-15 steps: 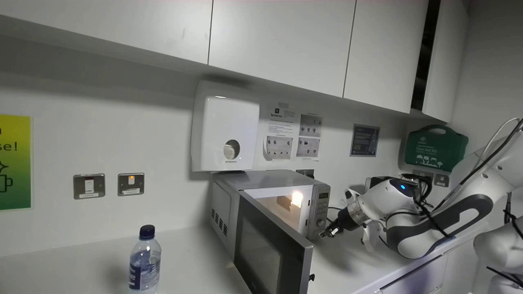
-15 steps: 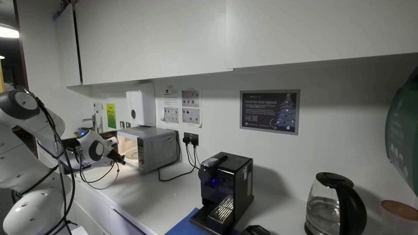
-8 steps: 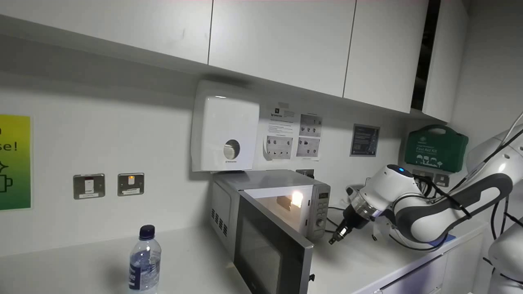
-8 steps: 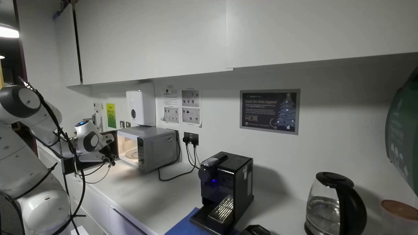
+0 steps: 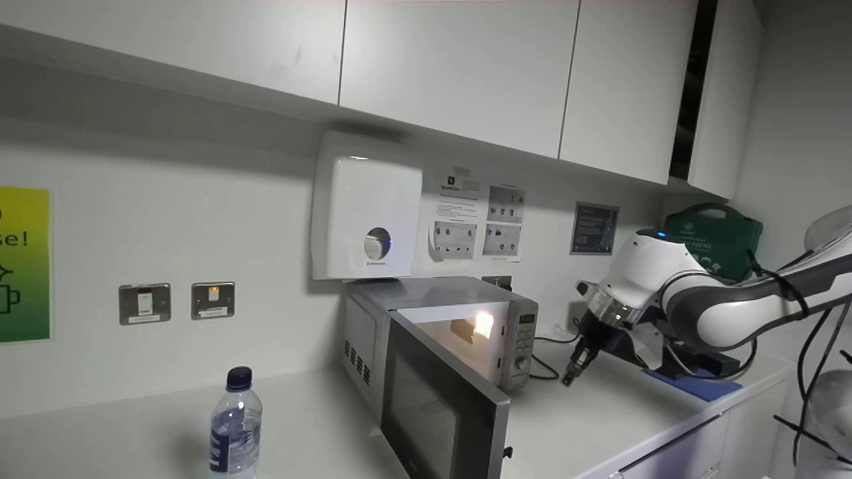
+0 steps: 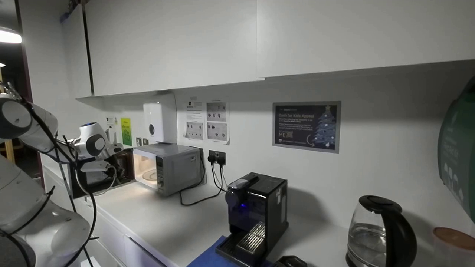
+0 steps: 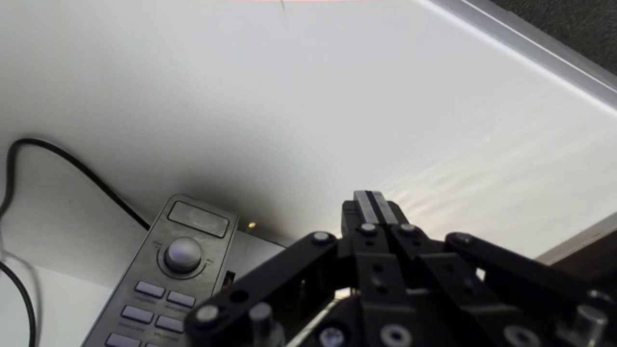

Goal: Press a button on the microwave

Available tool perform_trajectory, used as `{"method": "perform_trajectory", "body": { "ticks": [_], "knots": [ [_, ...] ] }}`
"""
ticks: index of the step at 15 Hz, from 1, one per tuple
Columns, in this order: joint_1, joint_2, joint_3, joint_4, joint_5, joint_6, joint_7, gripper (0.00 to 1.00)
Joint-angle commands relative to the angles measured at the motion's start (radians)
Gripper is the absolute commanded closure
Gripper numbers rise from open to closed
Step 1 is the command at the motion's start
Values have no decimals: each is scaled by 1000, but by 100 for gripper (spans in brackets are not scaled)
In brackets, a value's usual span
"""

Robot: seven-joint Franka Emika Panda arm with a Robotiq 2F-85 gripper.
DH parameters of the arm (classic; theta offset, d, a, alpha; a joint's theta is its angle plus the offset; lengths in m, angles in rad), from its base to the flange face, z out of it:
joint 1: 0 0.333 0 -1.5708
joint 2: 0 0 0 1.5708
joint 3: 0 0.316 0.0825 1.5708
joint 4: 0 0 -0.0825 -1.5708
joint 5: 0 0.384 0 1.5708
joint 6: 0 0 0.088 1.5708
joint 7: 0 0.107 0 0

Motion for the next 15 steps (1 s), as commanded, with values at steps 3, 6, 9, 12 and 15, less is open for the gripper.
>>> {"method": "perform_trajectory", "body": {
  "ticks": [3,6,9,12,15],
  "knots": [
    [108,-82,-98,21,-2,-144,-4,100],
    [127,-109,-110,22,-13,-179,-1,100],
    [137,-125,-113,22,-17,-192,-4,100],
    [136,-133,-111,23,-23,-203,-5,100],
    [129,-145,-104,23,-38,-205,0,100]
  ]
}}
